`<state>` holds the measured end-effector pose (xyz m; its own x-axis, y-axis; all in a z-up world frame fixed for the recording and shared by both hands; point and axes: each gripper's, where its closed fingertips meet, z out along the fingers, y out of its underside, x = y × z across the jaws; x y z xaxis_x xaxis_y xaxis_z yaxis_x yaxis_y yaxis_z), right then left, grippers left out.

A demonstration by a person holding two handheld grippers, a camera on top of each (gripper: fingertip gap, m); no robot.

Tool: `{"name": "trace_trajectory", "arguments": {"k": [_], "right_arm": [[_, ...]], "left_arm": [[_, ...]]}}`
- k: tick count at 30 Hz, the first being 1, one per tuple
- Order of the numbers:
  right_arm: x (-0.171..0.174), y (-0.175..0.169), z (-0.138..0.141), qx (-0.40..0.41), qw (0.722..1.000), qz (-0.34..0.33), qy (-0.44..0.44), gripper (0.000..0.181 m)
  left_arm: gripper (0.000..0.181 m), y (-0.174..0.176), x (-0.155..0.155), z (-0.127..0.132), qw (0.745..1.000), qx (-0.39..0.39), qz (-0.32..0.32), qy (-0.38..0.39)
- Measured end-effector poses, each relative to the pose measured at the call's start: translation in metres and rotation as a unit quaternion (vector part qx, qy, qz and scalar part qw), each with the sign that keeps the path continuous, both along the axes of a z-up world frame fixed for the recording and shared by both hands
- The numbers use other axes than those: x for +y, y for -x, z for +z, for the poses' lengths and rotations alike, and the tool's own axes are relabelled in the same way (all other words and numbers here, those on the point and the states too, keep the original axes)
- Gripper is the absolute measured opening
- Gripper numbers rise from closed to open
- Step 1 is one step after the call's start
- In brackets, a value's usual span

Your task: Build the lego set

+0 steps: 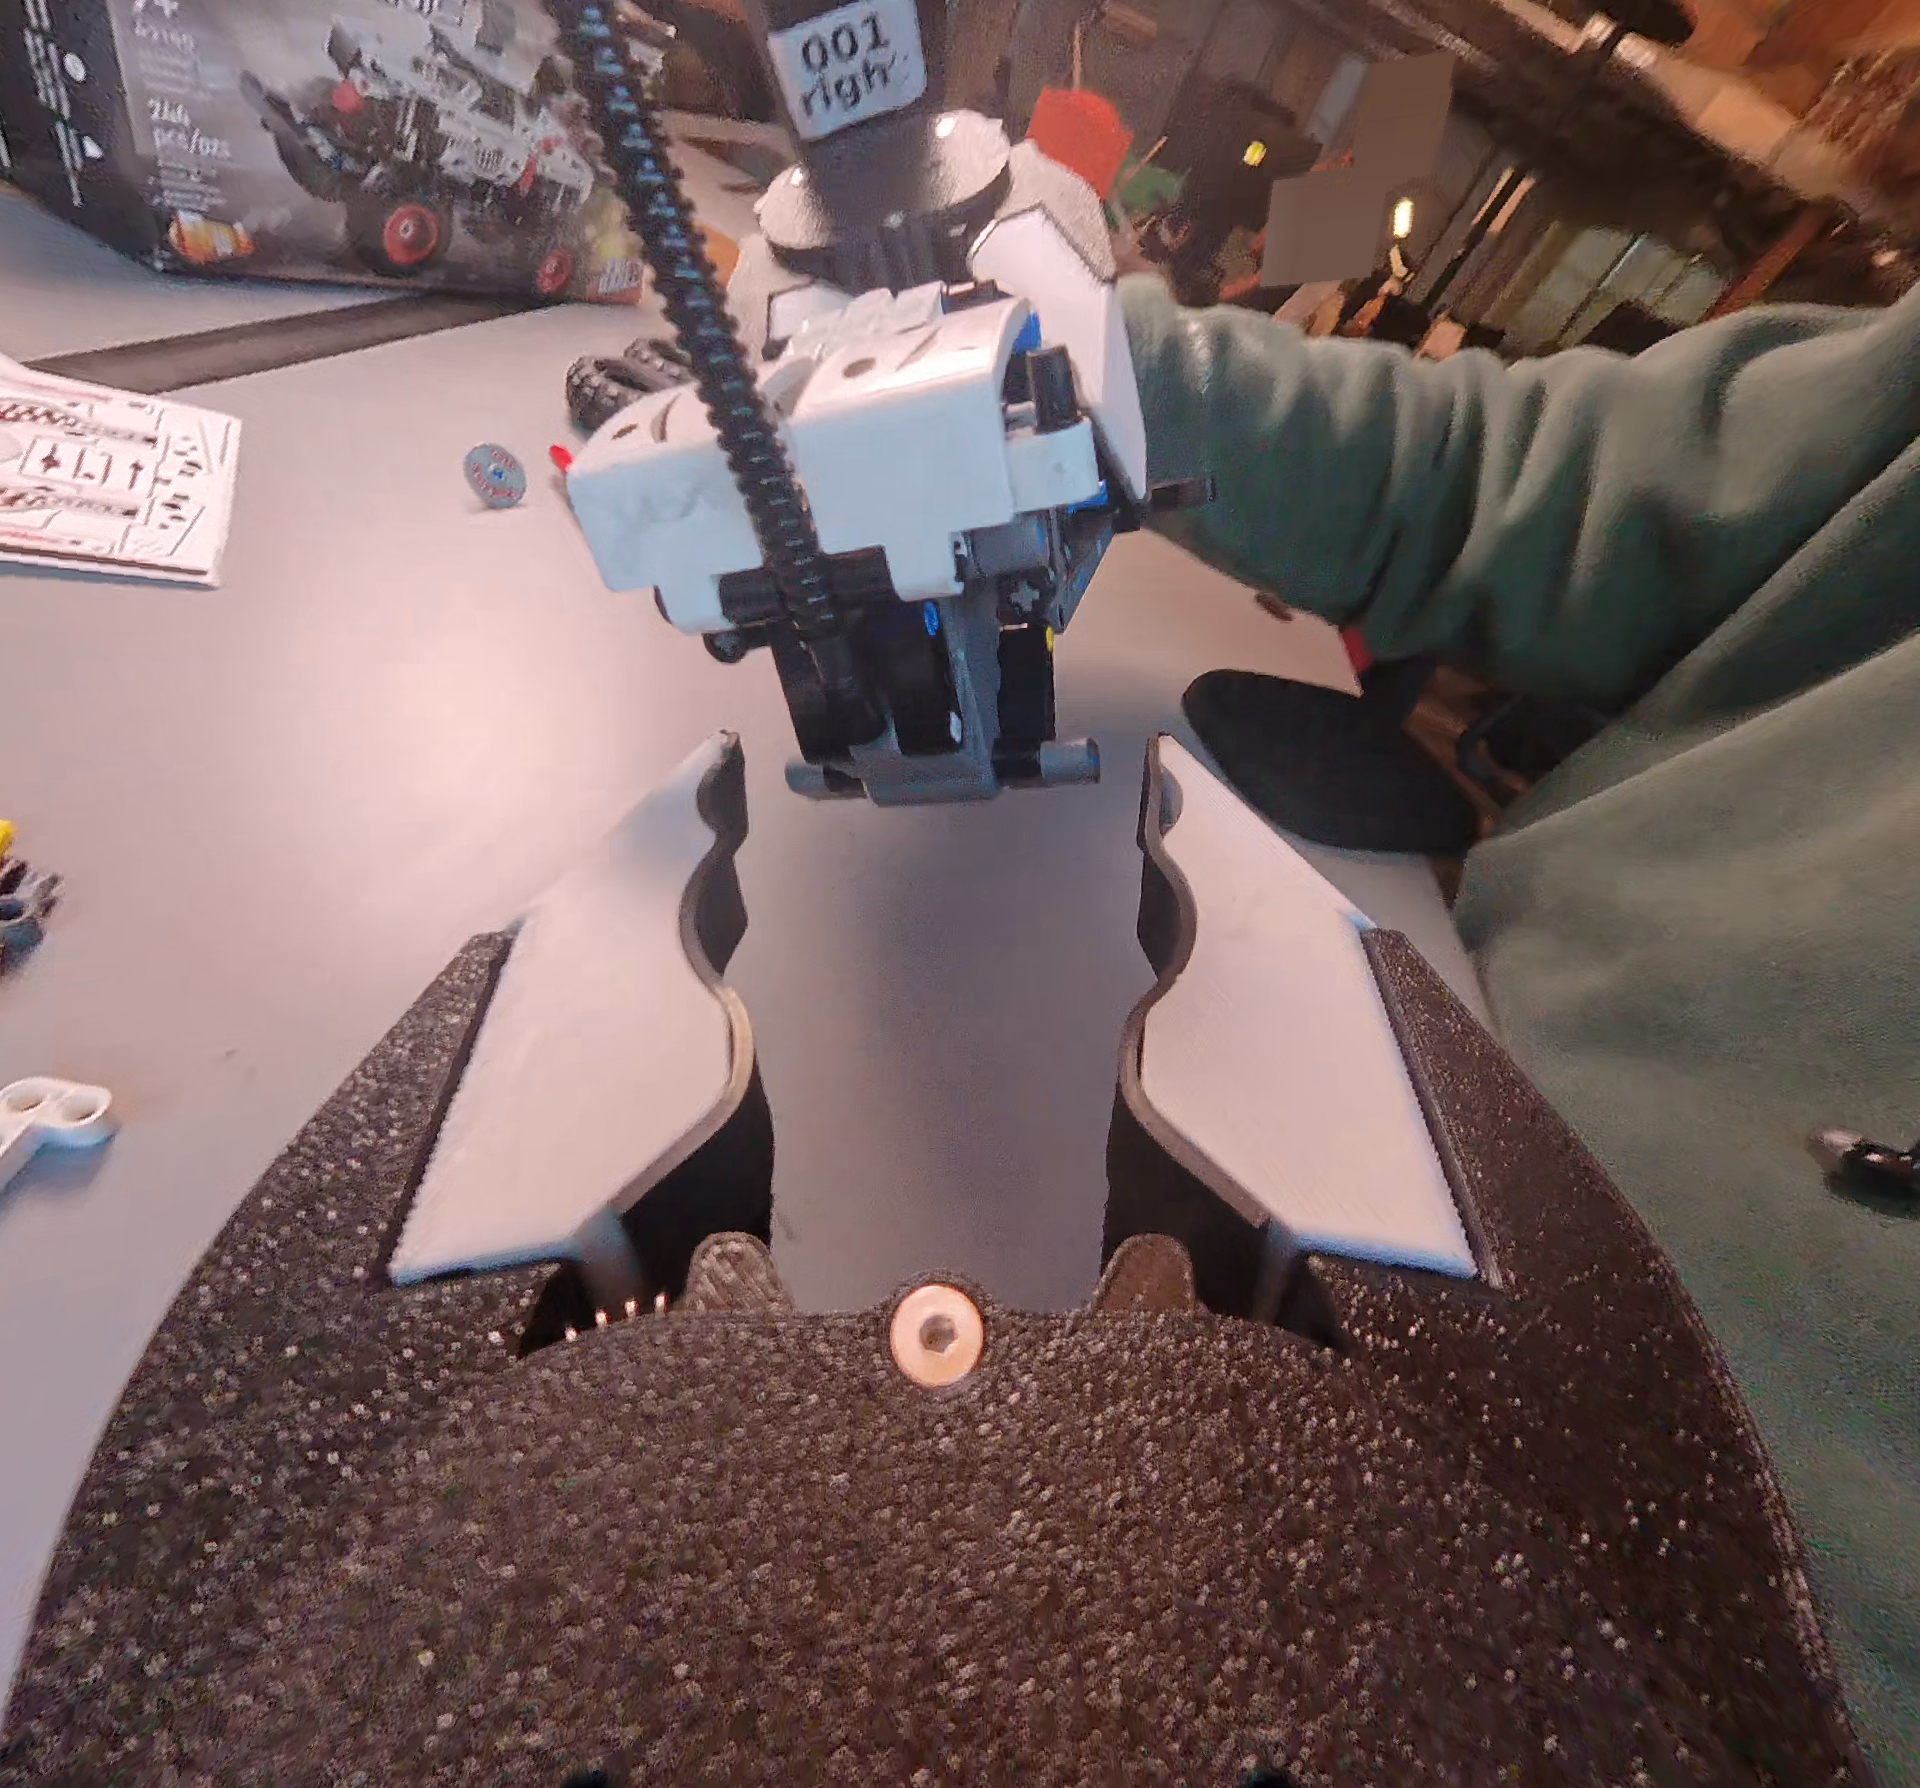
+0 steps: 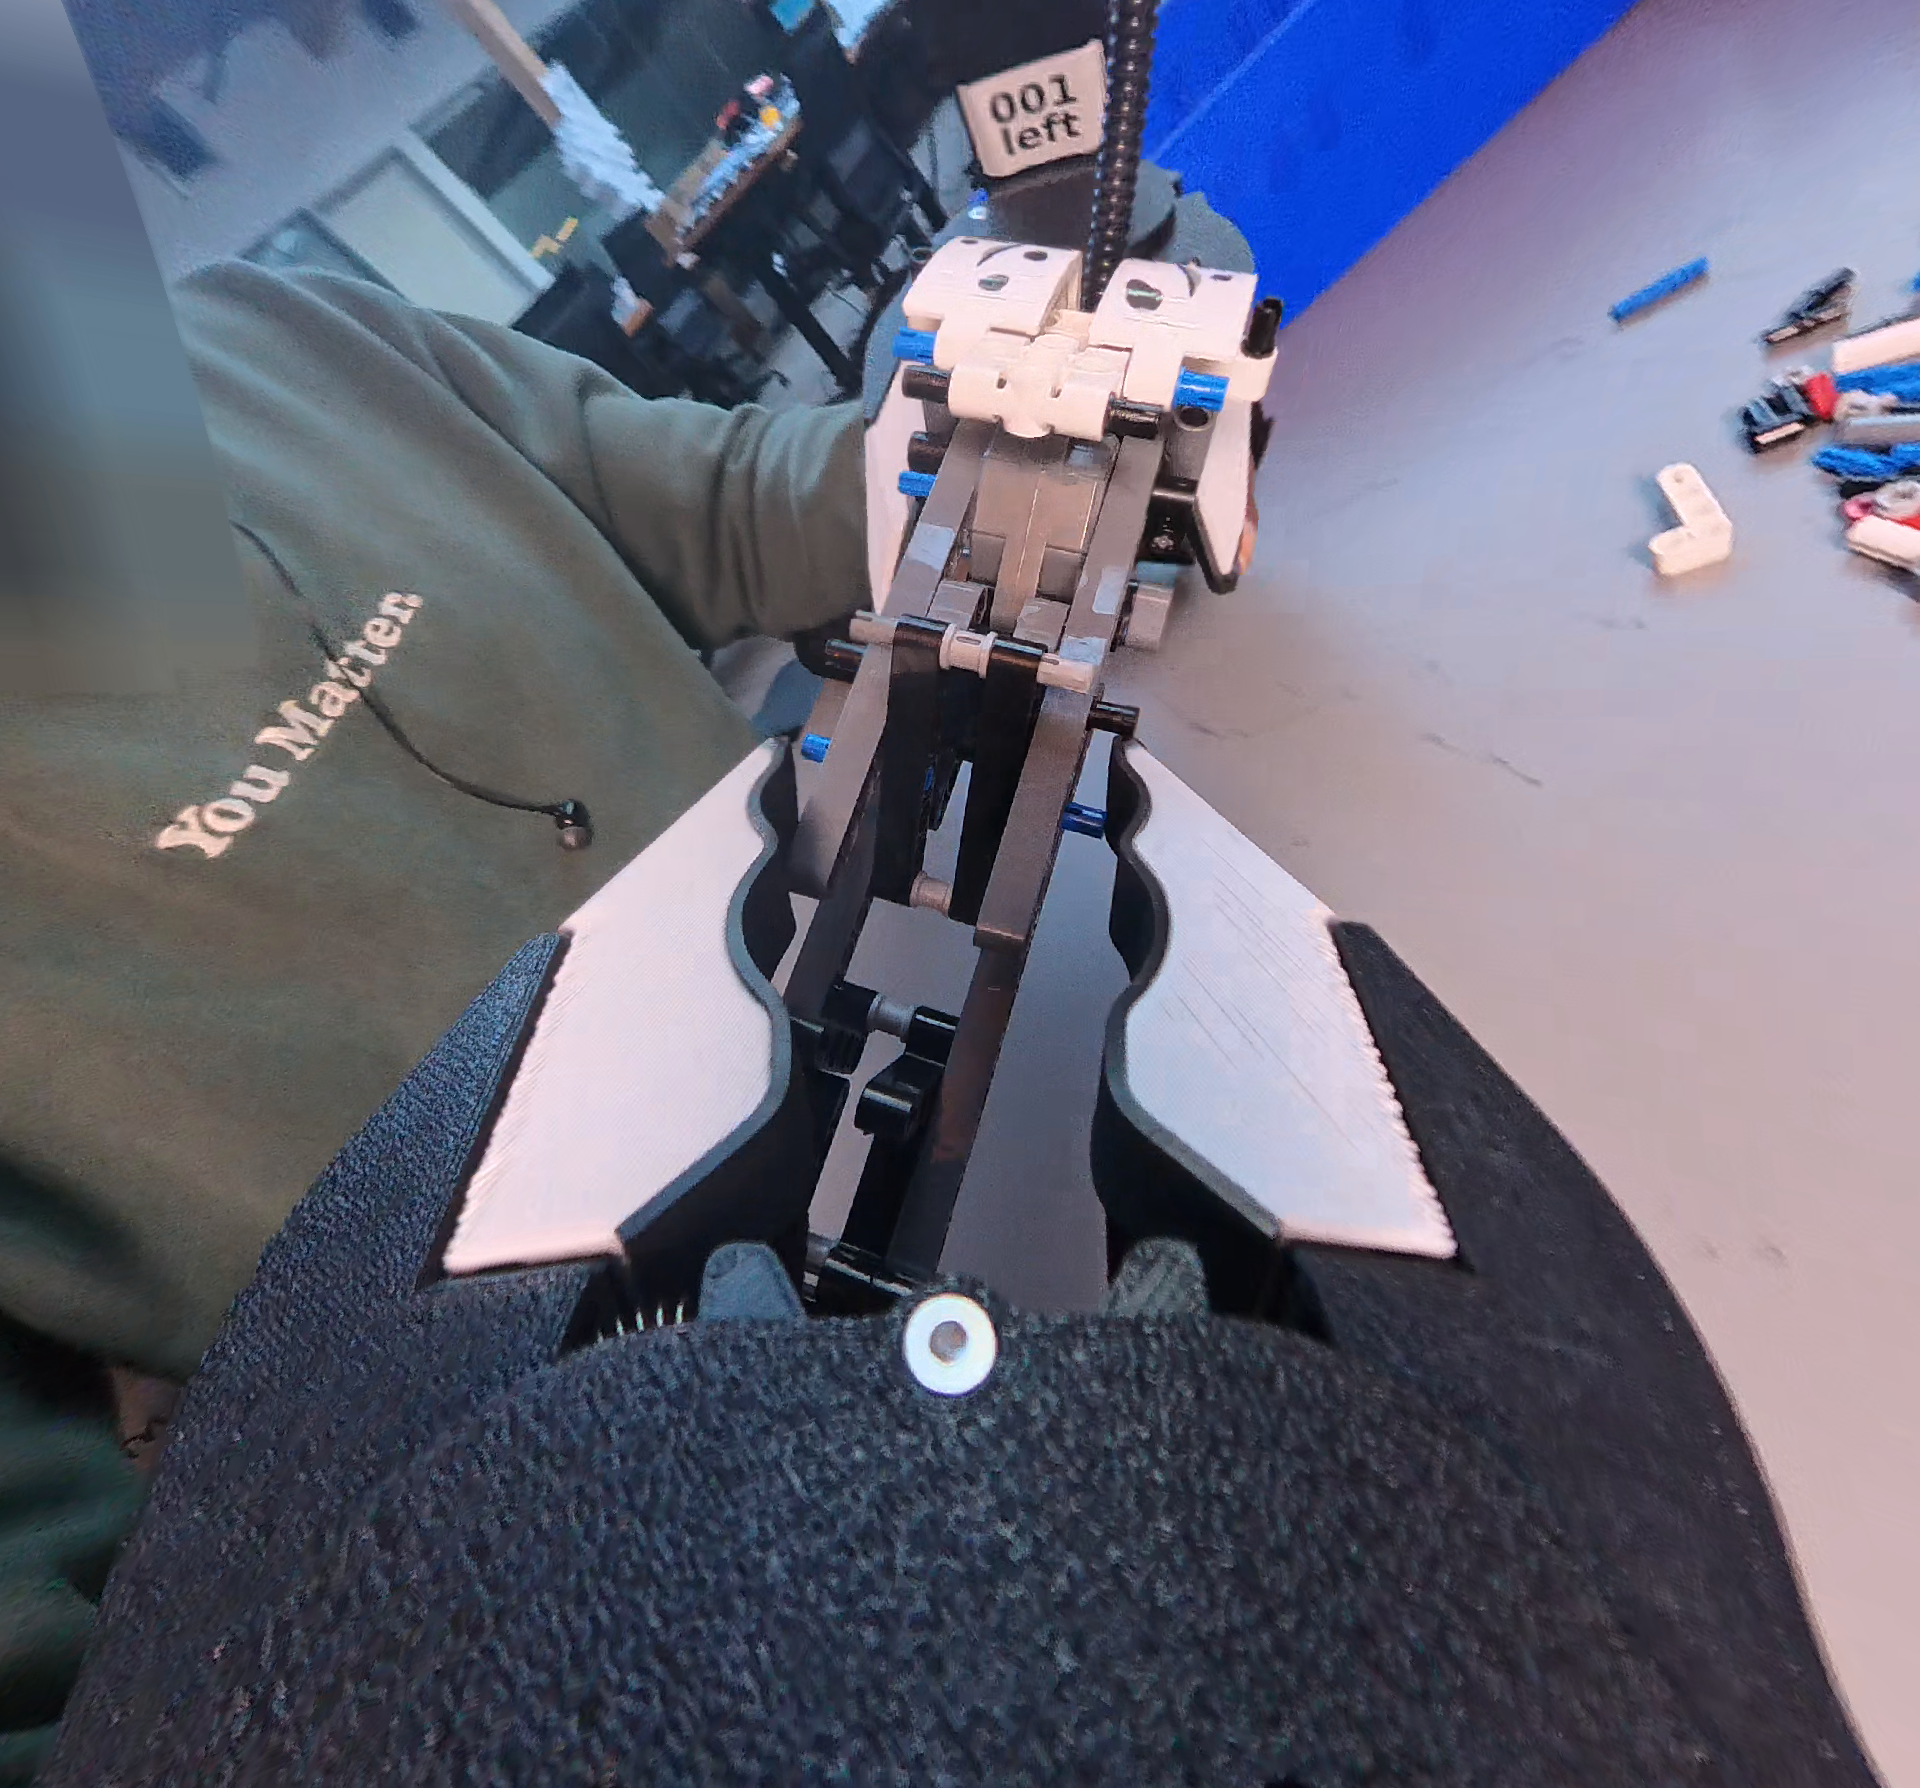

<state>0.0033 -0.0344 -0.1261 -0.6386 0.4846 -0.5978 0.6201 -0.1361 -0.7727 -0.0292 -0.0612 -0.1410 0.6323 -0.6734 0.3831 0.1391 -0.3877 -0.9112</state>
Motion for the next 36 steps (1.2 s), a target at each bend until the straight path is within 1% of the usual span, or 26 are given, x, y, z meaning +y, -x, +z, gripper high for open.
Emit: {"name": "trace_trajectory", "arguments": {"k": [3,4,6,7,9,11,13,16,18,20,22,24,30,33,36], "right_arm": [[-0.008,0.0,0.008,0.015,0.999,0.021,0.03,0.06],[-0.01,0.0,0.009,0.019,0.999,0.026,0.037,0.06],[-0.013,0.001,0.012,0.025,0.998,0.034,0.049,0.06],[-0.014,0.002,0.012,0.025,0.997,0.039,0.055,0.06],[-0.011,0.005,0.011,0.023,0.997,0.035,0.06,0.06],[-0.007,0.011,0.009,0.019,0.997,0.022,0.065,0.06],[0.003,0.019,0.007,0.019,0.998,-0.003,0.062,0.052],[0.012,0.03,0.001,0.017,0.999,-0.035,0.034,0.052],[0.016,0.036,-0.002,0.023,0.998,-0.053,0.005,0.053],[0.017,0.038,-0.006,0.021,0.998,-0.057,-0.018,0.053],[0.015,0.039,-0.013,0.02,0.997,-0.055,-0.044,0.054],[0.013,0.041,-0.017,0.019,0.997,-0.06,-0.051,0.053],[0.019,0.05,-0.023,0.037,0.99,-0.101,-0.096,0.051],[0.022,0.05,-0.022,0.06,0.98,-0.123,-0.145,0.05],[0.027,0.047,-0.02,0.09,0.957,-0.154,-0.227,0.05]], "left_arm": [[0.074,-0.008,-0.004,0.019,0.998,-0.051,-0.016,-0.014],[0.071,-0.01,-0.004,0.023,0.998,-0.063,-0.019,-0.017],[0.055,-0.013,-0.006,0.029,0.997,-0.077,-0.022,-0.019],[0.054,-0.013,-0.006,0.031,0.996,-0.081,-0.02,-0.016],[0.053,-0.009,-0.003,0.03,0.997,-0.079,-0.006,0.003],[0.051,-0.004,0.001,0.029,0.995,-0.093,0.015,0.026],[0.051,0.005,0.007,0.026,0.991,-0.111,0.044,0.054],[0.05,0.014,0.012,0.02,0.986,-0.126,0.075,0.078],[0.05,0.018,0.015,0.015,0.985,-0.121,0.093,0.087],[0.047,0.021,0.017,0.013,0.983,-0.122,0.104,0.089],[0.047,0.022,0.018,0.012,0.983,-0.12,0.106,0.09],[0.046,0.024,0.019,0.01,0.981,-0.126,0.112,0.092],[0.046,0.032,0.021,0.007,0.976,-0.162,0.111,0.097],[0.046,0.036,0.023,0.007,0.972,-0.179,0.115,0.097],[0.046,0.045,0.024,0.011,0.969,-0.198,0.124,0.081]]}}
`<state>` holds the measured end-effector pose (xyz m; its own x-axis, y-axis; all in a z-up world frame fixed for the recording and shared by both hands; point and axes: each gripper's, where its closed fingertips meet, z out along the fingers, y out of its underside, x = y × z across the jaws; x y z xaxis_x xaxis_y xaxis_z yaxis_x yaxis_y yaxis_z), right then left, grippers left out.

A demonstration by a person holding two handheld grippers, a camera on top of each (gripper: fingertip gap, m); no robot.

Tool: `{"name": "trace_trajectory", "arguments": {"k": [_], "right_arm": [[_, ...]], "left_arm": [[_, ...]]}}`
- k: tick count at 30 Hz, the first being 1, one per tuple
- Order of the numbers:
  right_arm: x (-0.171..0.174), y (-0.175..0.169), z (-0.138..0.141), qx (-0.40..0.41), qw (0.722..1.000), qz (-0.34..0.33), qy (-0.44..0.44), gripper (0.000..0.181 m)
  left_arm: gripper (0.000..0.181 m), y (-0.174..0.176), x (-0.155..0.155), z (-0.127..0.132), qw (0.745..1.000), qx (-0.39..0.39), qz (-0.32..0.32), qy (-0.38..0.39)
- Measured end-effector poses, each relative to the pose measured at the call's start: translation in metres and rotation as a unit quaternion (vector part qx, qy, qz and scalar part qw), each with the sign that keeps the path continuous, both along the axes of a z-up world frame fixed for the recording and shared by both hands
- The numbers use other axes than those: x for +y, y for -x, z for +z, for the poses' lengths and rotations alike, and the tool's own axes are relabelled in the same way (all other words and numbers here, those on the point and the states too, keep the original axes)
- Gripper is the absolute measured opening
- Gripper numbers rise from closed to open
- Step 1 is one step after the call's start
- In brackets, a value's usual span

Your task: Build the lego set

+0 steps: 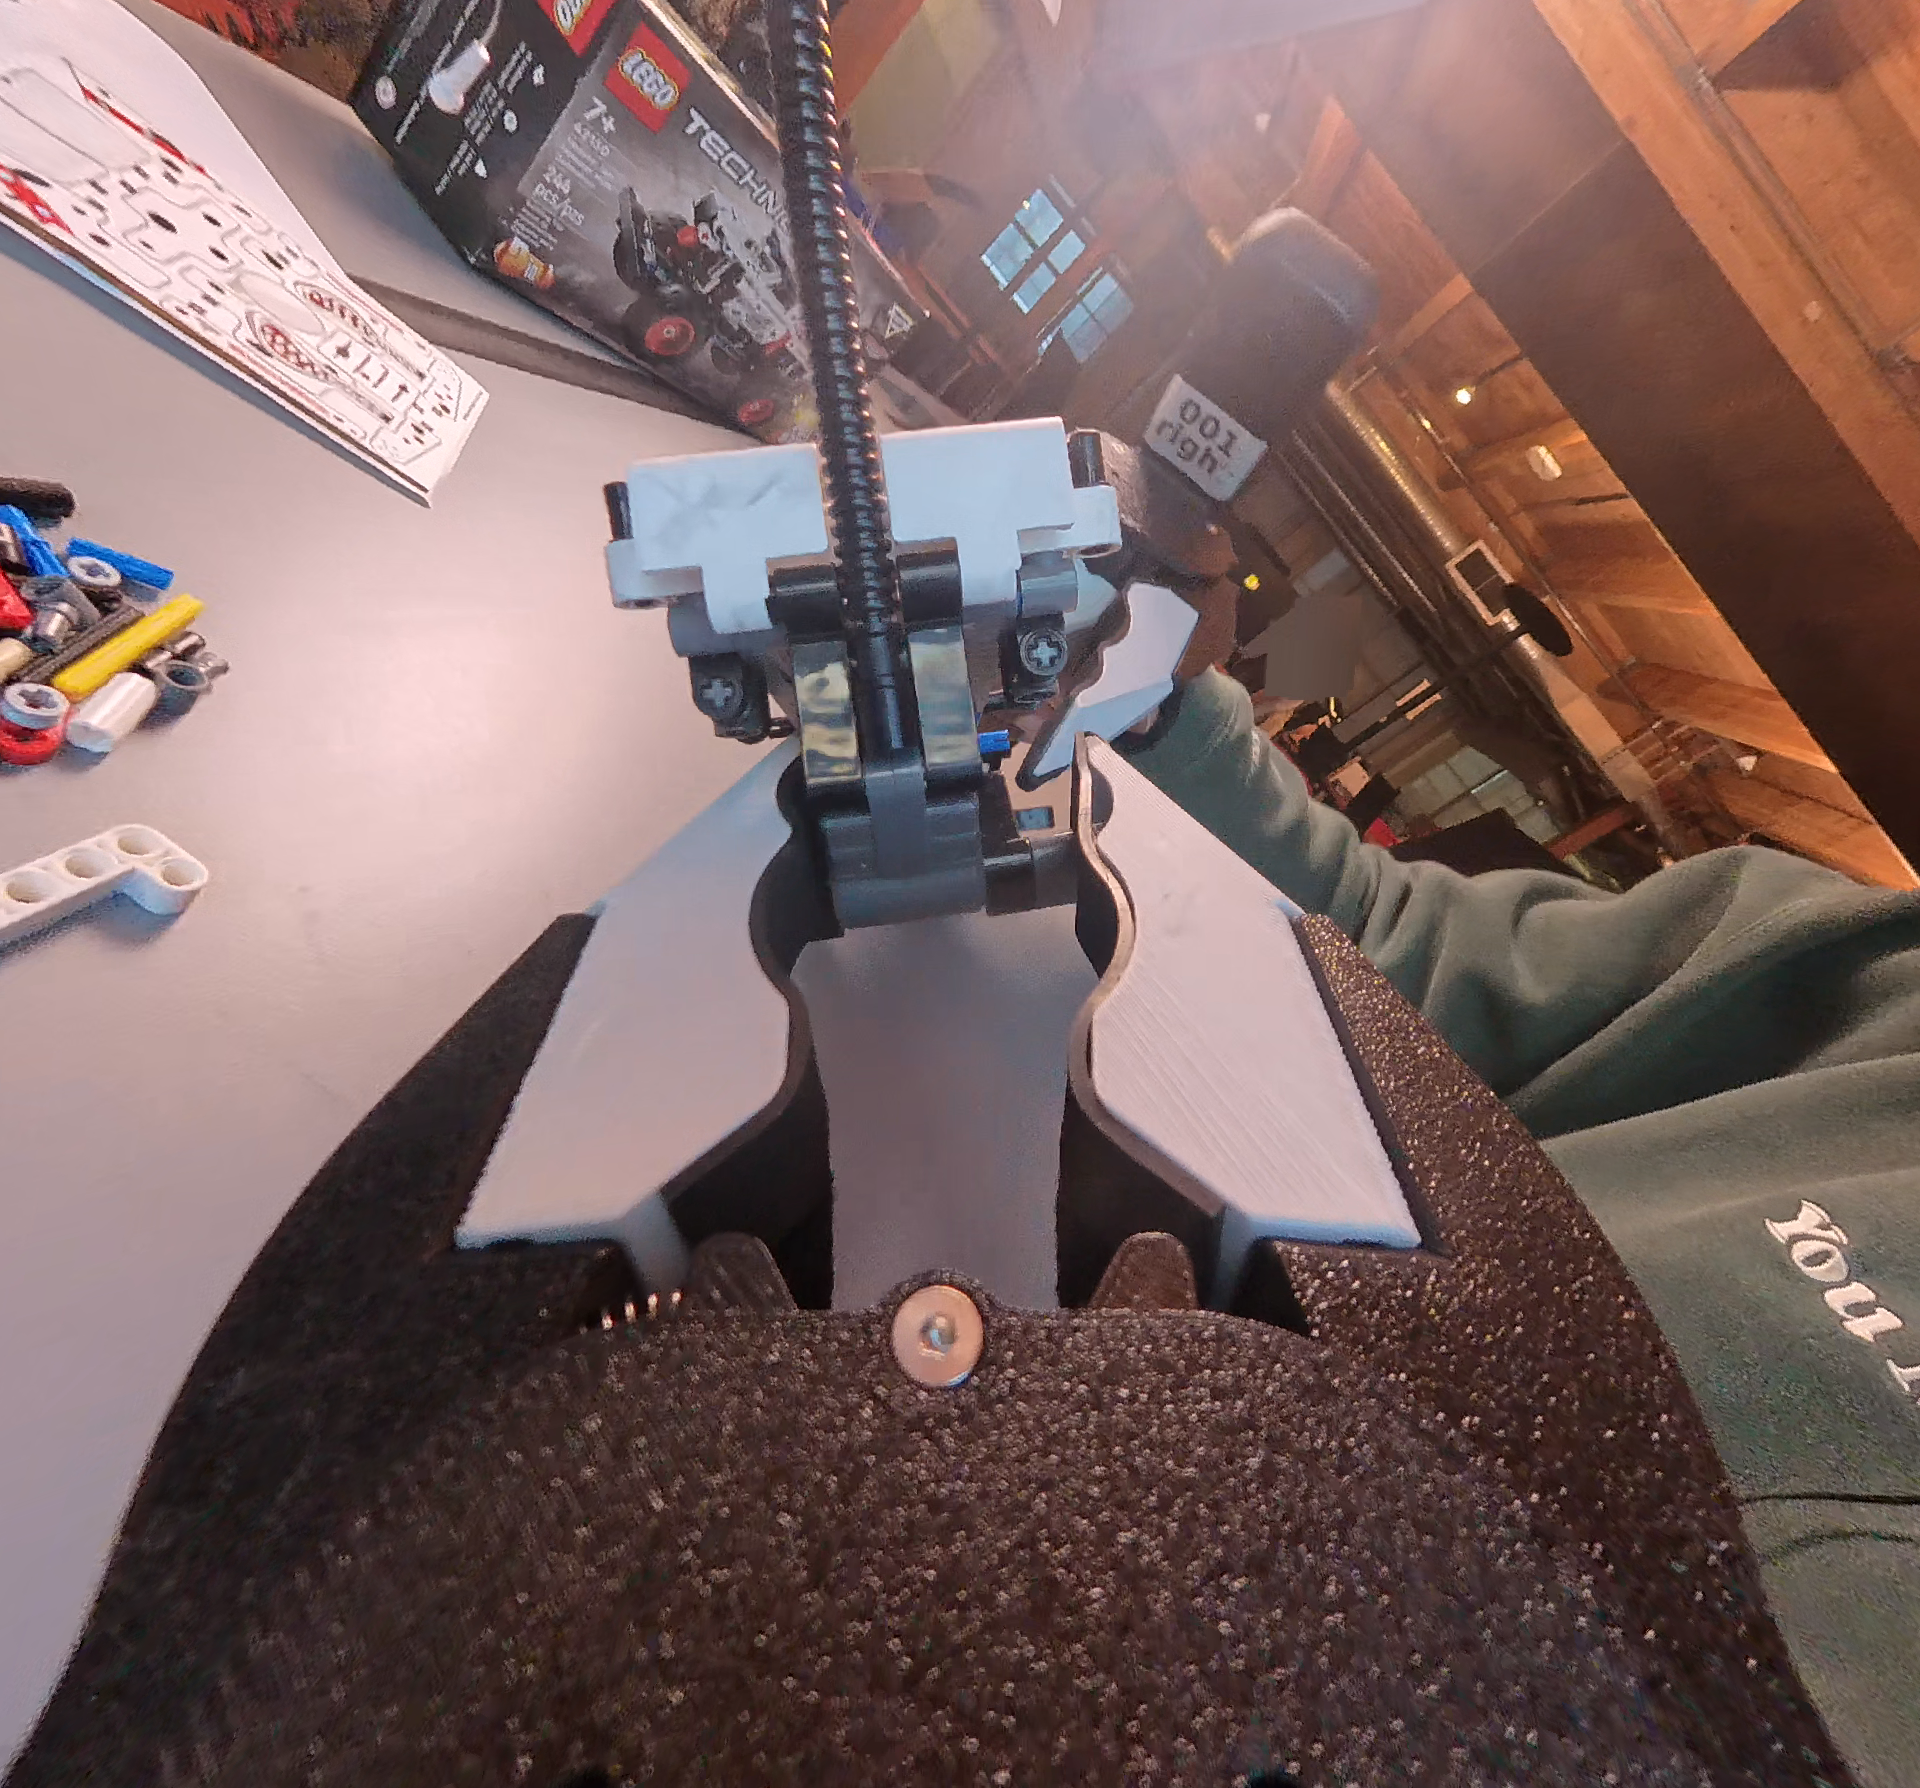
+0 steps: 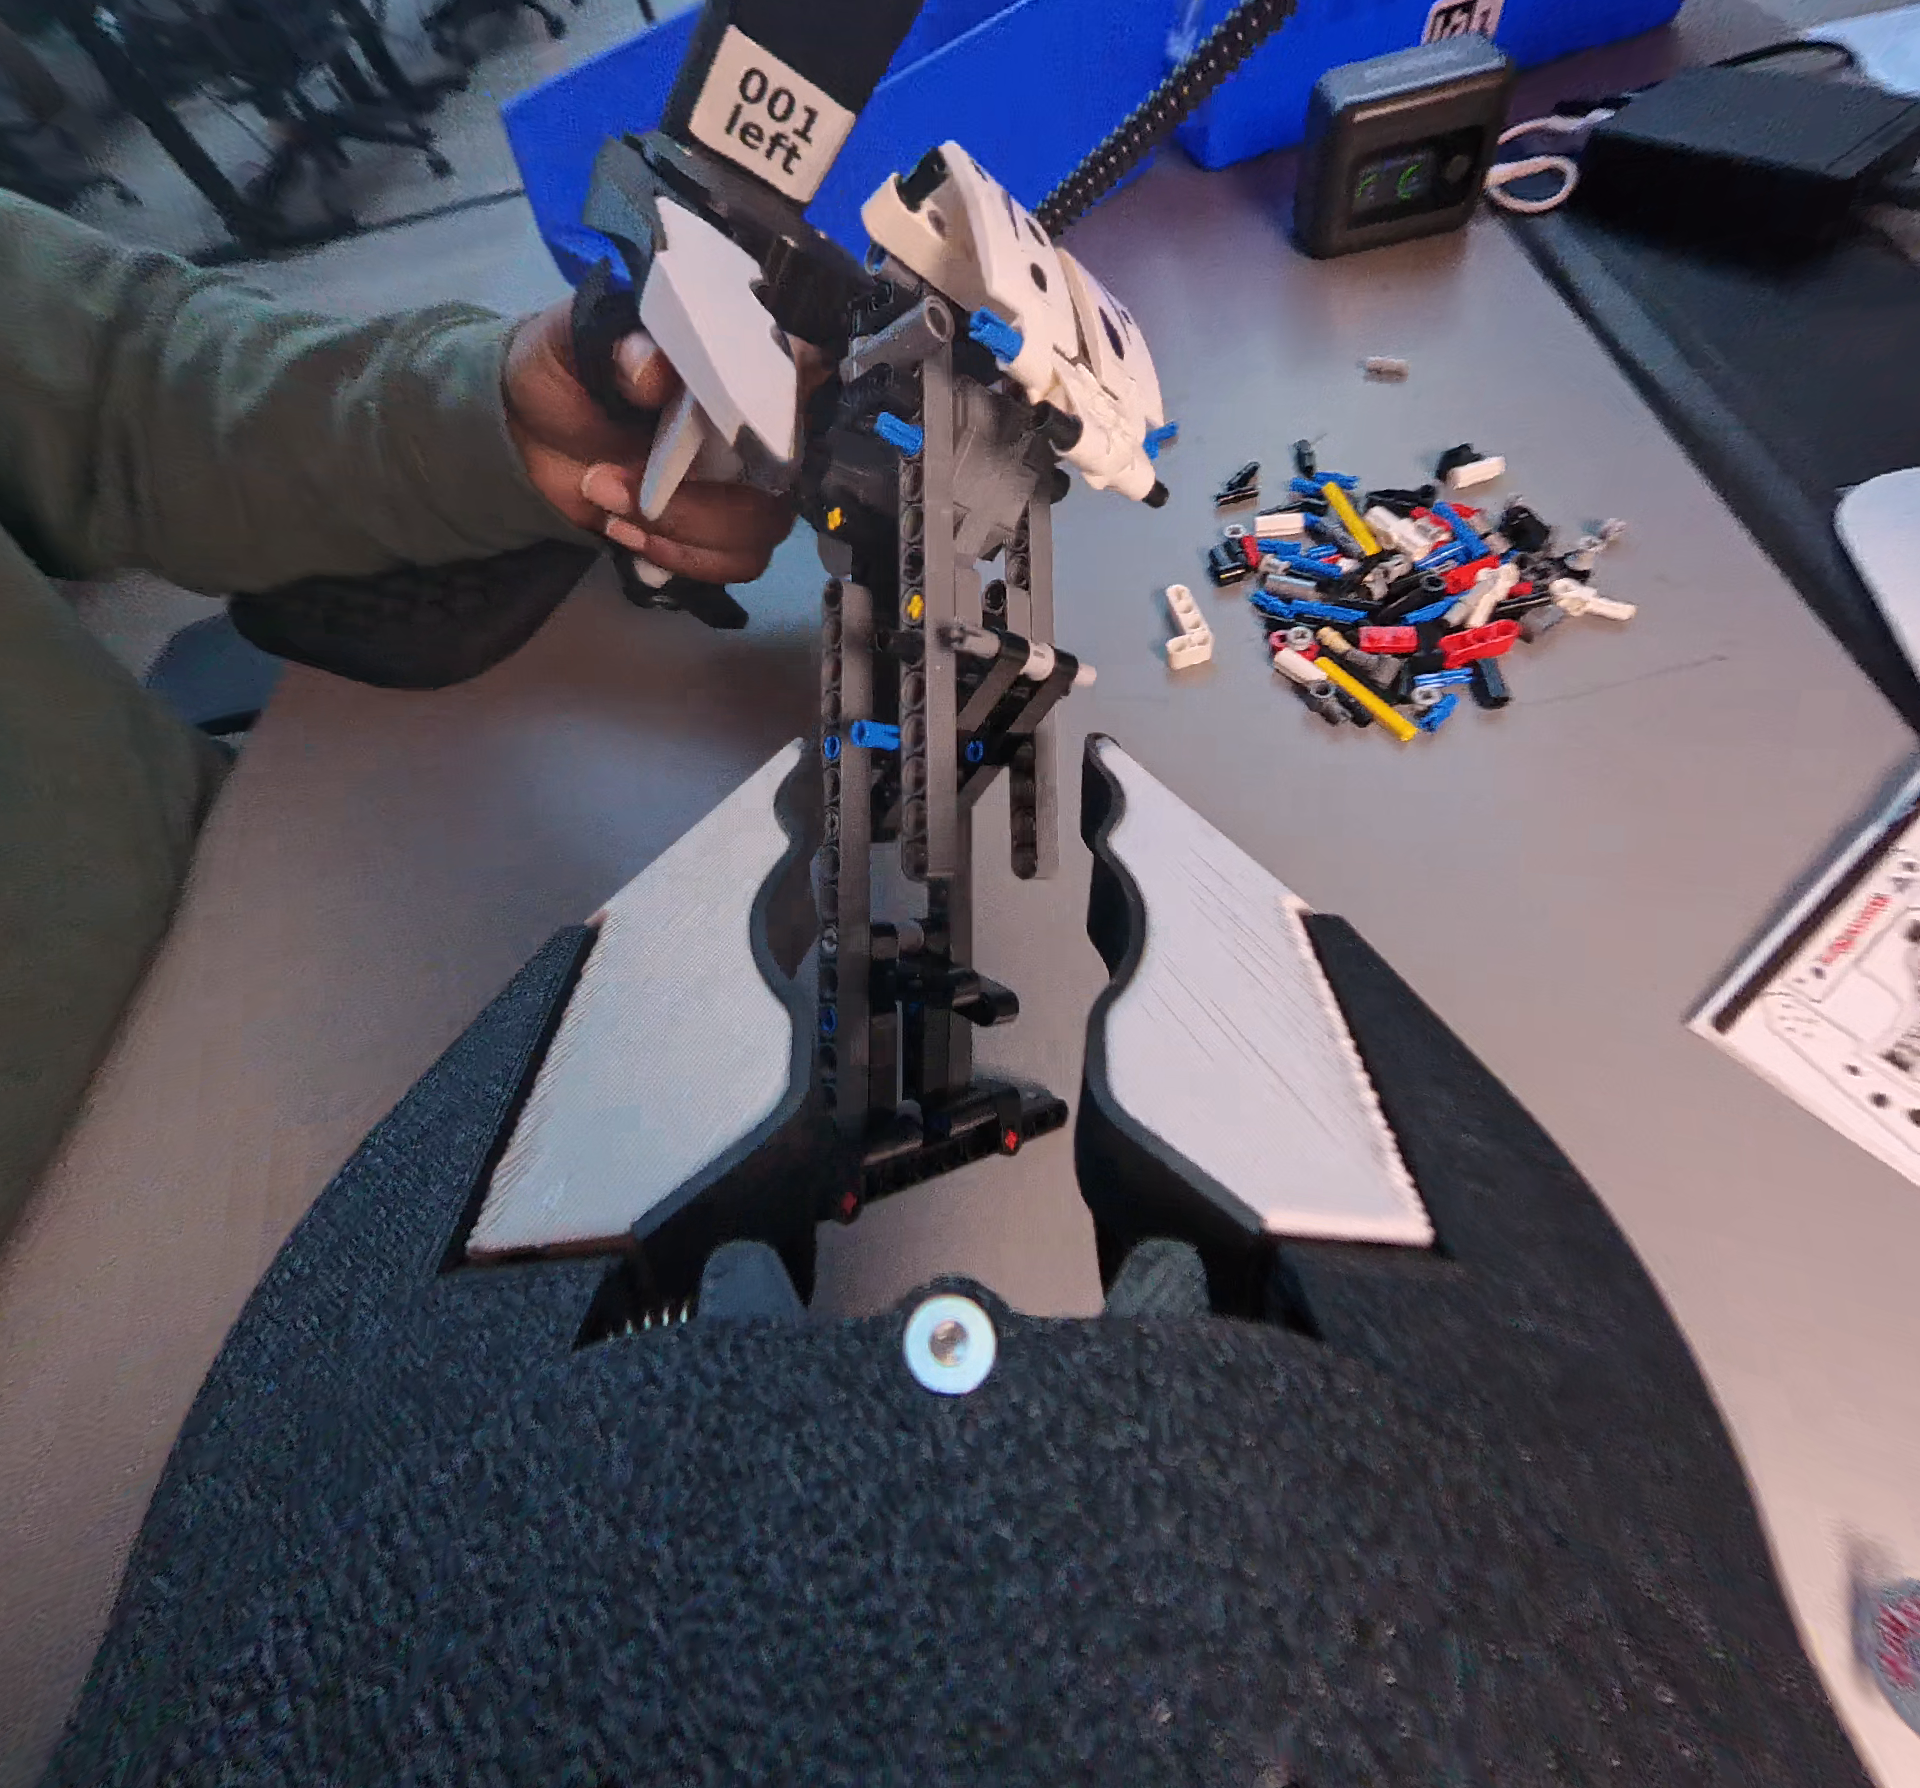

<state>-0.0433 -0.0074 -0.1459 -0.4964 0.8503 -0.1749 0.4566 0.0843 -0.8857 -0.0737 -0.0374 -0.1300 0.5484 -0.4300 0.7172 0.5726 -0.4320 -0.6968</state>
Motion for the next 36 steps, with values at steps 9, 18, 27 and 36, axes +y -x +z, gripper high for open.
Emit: {"name": "trace_trajectory", "arguments": {"k": [9,18,27,36], "right_arm": [[0.002,0.003,-0.014,0.019,0.985,-0.088,-0.148,0.034],[0.003,-0.002,-0.005,0.044,0.991,-0.079,-0.096,0.029],[0.011,0.006,-0.015,0.068,0.961,-0.1,-0.25,0.025],[0.011,-0.001,-0.022,0.105,0.924,-0.056,-0.364,0.021]], "left_arm": [[0.046,0.018,0.004,0.001,0.999,-0.015,0.038,-0.024],[0.046,0.016,0.003,-0.004,1.0,-0.007,0.022,-0.017],[0.046,0.022,0.003,-0.012,1.0,0.0,0.017,0.011],[0.045,0.011,-0.005,-0.02,0.999,0.024,-0.036,0.034]]}}
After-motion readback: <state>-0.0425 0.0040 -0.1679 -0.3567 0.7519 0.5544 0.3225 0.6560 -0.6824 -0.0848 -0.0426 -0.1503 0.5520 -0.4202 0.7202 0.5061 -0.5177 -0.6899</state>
